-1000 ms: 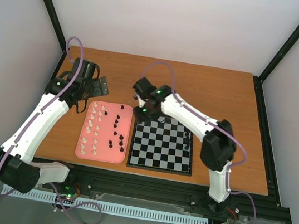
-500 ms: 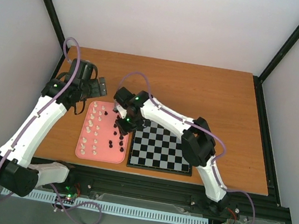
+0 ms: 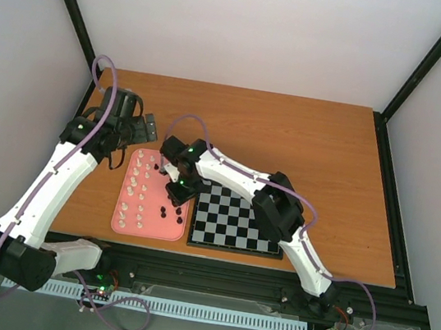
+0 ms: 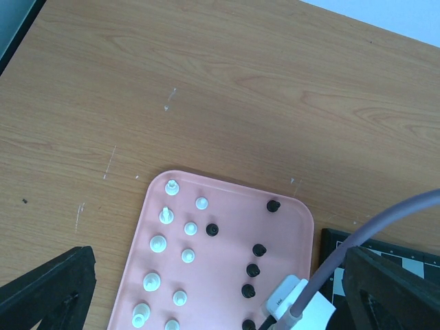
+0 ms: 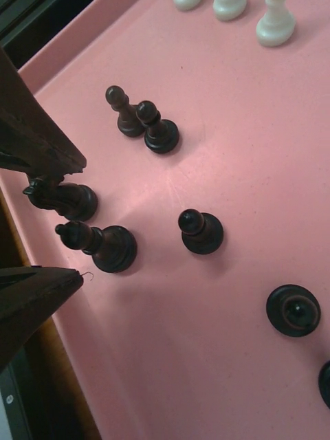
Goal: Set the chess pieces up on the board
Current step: Pick up the chess piece from the storage box.
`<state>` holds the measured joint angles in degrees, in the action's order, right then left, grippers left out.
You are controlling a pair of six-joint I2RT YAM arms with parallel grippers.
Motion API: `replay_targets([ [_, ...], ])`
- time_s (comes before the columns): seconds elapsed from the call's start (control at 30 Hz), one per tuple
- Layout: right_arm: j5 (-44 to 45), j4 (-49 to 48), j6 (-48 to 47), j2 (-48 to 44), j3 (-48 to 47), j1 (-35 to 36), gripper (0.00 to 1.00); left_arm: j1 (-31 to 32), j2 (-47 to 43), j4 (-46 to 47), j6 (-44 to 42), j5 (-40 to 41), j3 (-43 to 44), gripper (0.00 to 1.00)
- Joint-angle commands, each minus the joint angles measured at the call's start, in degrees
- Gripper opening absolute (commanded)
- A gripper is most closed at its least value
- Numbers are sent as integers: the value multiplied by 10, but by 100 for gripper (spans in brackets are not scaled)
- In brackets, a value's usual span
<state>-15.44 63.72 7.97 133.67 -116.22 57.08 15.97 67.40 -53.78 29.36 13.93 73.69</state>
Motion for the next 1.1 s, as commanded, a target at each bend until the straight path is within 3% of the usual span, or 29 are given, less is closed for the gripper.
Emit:
replay_targets([
  [0.0, 7, 12, -4, 14, -24, 5, 42, -2, -14, -5, 6, 7, 9, 100],
  [0.67, 15, 21, -6, 38, -48, 5, 23, -2, -20, -5, 9, 13, -4, 100],
  [0.93, 31, 21, -5, 31, -51, 4, 4, -2, -19, -4, 6, 15, -4, 100],
  [1.07, 62, 10, -3, 5, -46, 4, 3, -2, -16, -3, 6, 15, -2, 100],
])
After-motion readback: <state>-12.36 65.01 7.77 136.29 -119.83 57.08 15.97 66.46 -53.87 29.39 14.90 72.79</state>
